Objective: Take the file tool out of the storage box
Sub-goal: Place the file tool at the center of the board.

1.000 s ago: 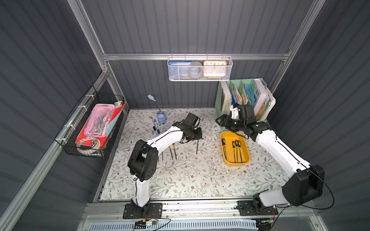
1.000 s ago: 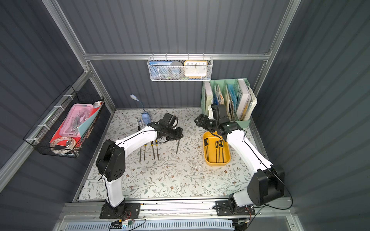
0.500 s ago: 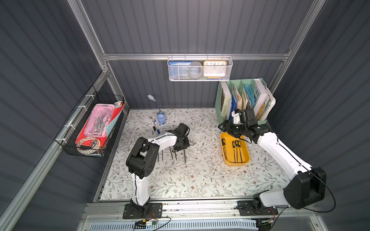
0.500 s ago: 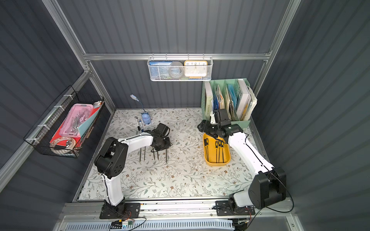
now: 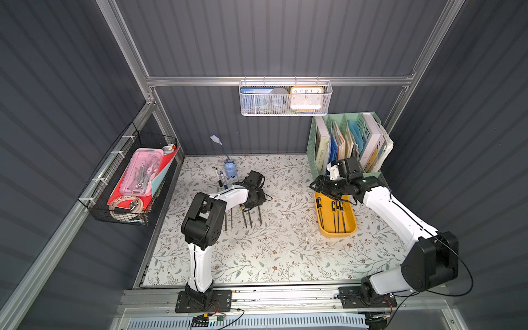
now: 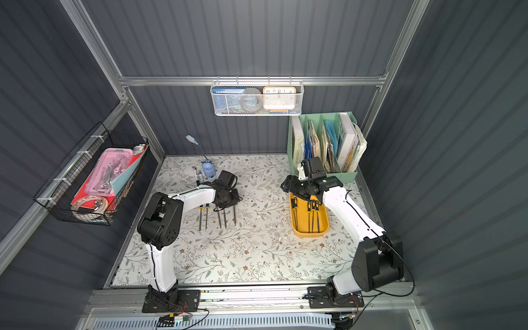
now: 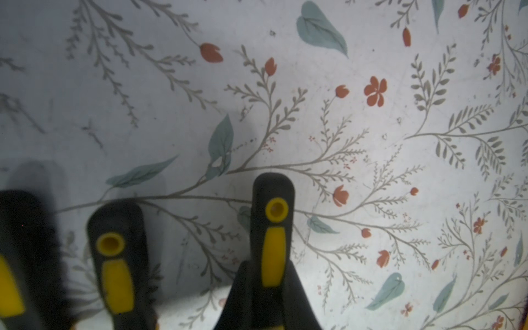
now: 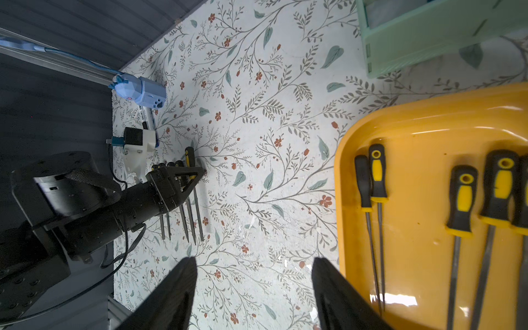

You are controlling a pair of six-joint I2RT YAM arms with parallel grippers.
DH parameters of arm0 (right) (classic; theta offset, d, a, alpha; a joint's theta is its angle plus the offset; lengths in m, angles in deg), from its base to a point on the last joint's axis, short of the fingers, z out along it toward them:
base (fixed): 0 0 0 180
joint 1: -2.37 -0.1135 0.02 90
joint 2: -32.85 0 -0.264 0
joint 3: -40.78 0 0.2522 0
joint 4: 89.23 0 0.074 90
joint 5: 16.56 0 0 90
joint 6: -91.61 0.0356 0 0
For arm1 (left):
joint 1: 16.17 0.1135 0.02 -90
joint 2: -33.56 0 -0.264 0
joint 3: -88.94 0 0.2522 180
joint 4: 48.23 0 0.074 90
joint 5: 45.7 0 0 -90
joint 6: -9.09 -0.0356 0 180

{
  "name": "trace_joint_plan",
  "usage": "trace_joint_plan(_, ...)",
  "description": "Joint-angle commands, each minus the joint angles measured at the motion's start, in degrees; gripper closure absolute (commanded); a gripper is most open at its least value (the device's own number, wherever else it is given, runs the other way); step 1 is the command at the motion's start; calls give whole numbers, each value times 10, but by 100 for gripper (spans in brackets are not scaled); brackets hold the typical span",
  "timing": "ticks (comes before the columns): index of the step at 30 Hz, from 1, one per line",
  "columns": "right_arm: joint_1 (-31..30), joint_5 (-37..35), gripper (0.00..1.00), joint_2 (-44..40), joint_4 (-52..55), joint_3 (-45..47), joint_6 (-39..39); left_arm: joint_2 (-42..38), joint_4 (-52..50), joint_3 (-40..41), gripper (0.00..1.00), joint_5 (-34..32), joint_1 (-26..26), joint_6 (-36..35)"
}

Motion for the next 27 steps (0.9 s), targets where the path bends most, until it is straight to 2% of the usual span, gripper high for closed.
trace_joint_plan(1,1,4,31,8,8,-11,-9,16,-26,4,84,-16,-2,-14)
trace_joint_plan(7,4,-18,31,9,17,-12,-14,14,-43,-5,75,-33,-2,-21)
trace_joint_plan(14,33,-33,32,5,40,-15,-22,5,-50,-6,71,-45,-2,-24)
trace_joint_plan(18,60,-93,34,1,57,-6,-30,-9,-53,-7,69,-59,-2,-27)
trace_joint_plan(21,85,-75,41,20,72,-8,-45,-17,-61,-25,67,-64,-2,-32)
trace_joint_plan(25,89,-84,53,73,116,-43,-75,-30,-85,-78,66,-66,-2,-38)
trace_joint_plan(27,89,-77,54,100,130,-60,-83,-33,-99,-99,64,-67,-2,-42)
